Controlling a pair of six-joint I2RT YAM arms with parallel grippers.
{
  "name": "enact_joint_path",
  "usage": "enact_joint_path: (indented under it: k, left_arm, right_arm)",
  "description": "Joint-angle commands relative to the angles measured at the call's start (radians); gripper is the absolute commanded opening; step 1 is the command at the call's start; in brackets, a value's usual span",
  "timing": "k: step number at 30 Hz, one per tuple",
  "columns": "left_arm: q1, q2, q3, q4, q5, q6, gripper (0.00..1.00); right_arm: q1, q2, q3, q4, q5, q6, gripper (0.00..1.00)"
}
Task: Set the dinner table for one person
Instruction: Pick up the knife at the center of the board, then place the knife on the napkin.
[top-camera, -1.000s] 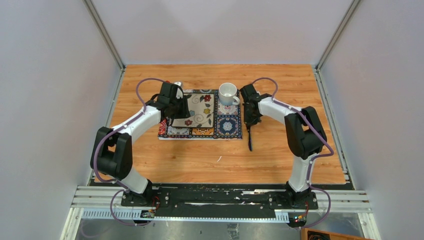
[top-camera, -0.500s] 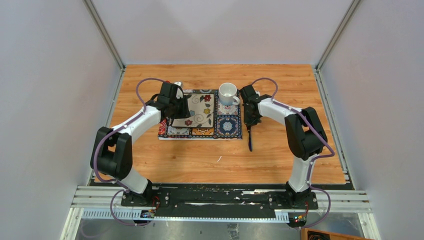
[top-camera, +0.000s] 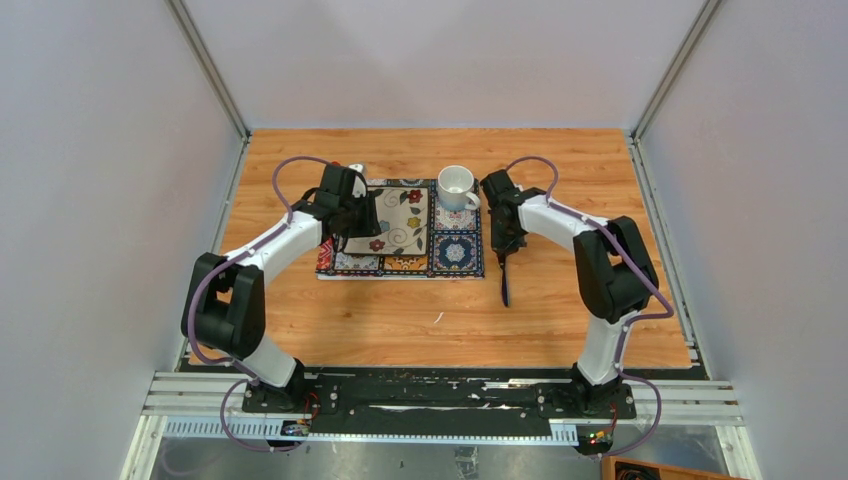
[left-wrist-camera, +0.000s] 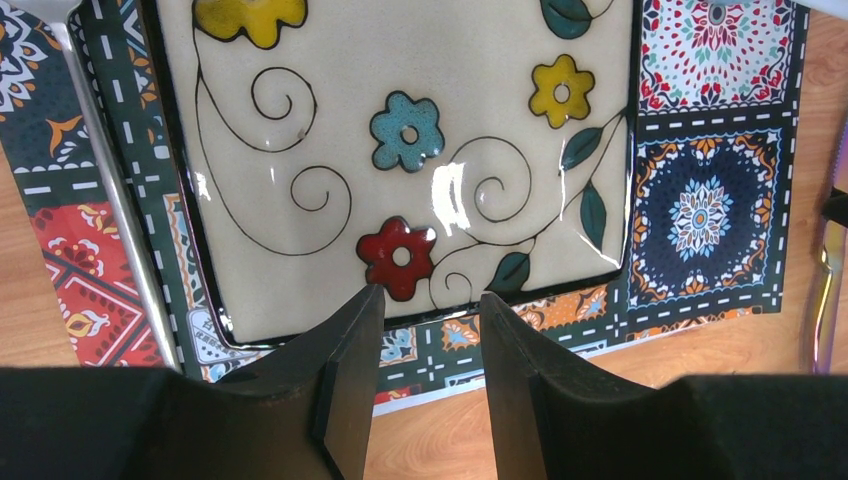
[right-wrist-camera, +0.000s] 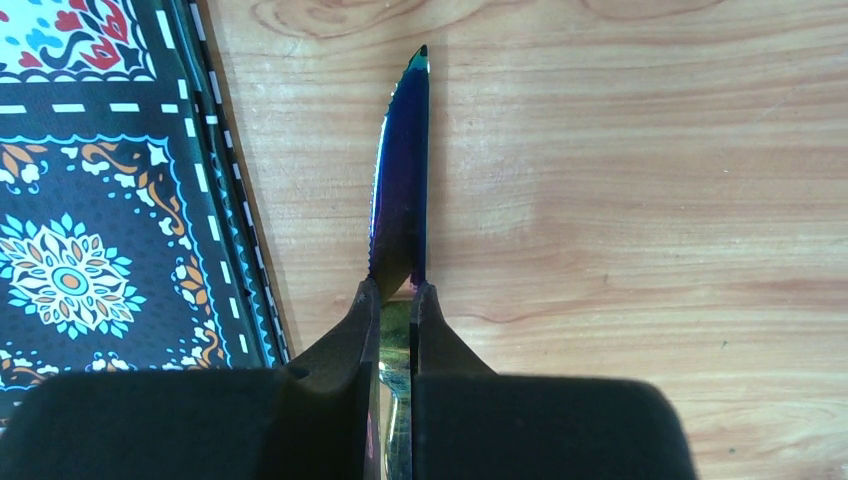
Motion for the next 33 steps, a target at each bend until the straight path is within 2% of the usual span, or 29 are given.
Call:
enact_joint_path:
  k: [1,12,33]
  left_arm:
    - [-0.008,0.011,-0.003,0.017,0.017,-0.001,0.45]
    - [-0.008,0.023,-0.002,0.022,0.021,-0.003,0.45]
    - [-0.008,0.013,-0.002,0.015,0.014,0.002,0.45]
  right_arm:
    - [0.015,-0.055,0.022,-0.061,0.007,-0.015,0.0]
    - [0.061,-0.06,0.058,-0.075,-0.012,-0.014,0.0]
    - [0.161,0.077,0.186,-0.079,-0.051,0.012,0.0]
